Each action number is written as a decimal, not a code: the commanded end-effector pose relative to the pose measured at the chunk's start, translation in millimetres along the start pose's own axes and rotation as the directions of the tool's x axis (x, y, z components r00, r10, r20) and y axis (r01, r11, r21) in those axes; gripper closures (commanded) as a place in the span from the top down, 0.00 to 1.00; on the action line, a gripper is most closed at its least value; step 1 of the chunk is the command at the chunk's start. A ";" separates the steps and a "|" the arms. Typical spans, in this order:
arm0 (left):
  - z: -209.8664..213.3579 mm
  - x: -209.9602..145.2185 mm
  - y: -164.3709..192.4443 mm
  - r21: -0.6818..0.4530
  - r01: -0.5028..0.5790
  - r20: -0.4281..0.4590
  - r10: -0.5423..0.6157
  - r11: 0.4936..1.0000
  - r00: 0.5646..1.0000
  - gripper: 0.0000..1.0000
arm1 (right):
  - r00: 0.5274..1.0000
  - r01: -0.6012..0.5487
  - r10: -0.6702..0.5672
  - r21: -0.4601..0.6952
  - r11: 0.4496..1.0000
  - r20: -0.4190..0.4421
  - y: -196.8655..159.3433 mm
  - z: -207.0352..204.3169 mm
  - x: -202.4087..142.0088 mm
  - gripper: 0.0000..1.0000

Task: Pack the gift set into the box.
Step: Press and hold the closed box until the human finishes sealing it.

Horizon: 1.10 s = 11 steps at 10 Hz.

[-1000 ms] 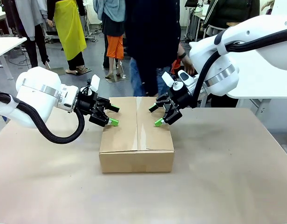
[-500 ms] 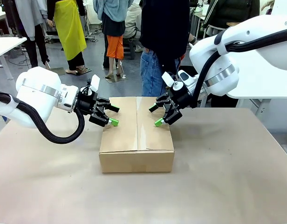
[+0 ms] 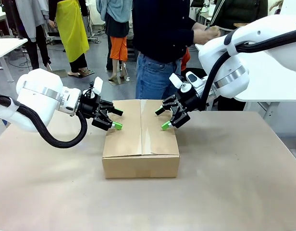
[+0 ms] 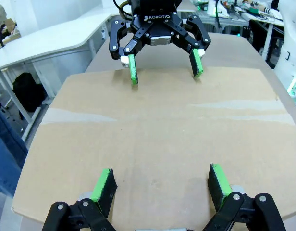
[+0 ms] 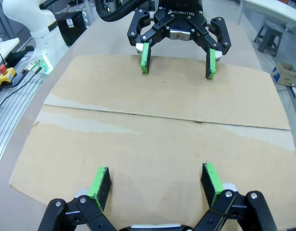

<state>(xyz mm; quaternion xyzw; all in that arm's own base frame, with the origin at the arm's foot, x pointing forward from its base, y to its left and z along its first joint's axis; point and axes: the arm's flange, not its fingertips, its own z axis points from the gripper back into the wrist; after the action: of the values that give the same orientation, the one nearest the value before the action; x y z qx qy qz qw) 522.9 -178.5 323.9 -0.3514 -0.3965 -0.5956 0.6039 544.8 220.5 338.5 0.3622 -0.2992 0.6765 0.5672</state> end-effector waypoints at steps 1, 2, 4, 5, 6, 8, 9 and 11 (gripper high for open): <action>-0.6 -1.9 -0.9 -0.002 -0.002 0.000 0.002 1.000 1.000 1.00 | 1.000 -0.004 0.004 -0.013 1.000 -0.013 -1.1 -3.7 1.5 1.00; -0.6 -1.9 -0.9 -0.002 -0.002 0.000 0.002 1.000 1.000 1.00 | 1.000 -0.004 0.004 -0.013 1.000 -0.013 -1.1 -3.7 1.5 1.00; -0.6 -1.9 -0.9 -0.002 -0.002 0.000 0.002 1.000 1.000 1.00 | 1.000 -0.004 0.004 -0.013 1.000 -0.013 -1.1 -3.7 1.5 1.00; -0.6 -1.9 -0.9 -0.002 -0.002 0.000 0.002 1.000 1.000 1.00 | 1.000 -0.004 0.004 -0.013 1.000 -0.013 -1.1 -3.7 1.5 1.00; -0.6 -1.9 -0.9 -0.002 -0.002 0.000 0.002 1.000 1.000 1.00 | 1.000 -0.004 0.004 -0.013 1.000 -0.013 -1.1 -3.7 1.5 1.00; -0.6 -1.9 -0.9 -0.002 -0.002 0.000 0.002 1.000 1.000 1.00 | 1.000 -0.004 0.004 -0.013 1.000 -0.013 -1.1 -3.7 1.5 1.00; -0.6 -1.9 -0.9 -0.002 -0.002 0.000 0.002 1.000 1.000 1.00 | 1.000 -0.004 0.004 -0.013 1.000 -0.013 -1.1 -3.7 1.5 1.00; -0.6 -1.9 -0.9 -0.002 -0.002 0.000 0.002 1.000 1.000 1.00 | 1.000 -0.004 0.004 -0.013 1.000 -0.013 -1.1 -3.7 1.5 1.00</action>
<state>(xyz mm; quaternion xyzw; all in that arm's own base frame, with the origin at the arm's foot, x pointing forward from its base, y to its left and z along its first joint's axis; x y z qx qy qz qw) 522.9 -178.5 323.9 -0.3514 -0.3964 -0.5956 0.6039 544.4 221.9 338.4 0.3620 -0.2988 0.6771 0.5667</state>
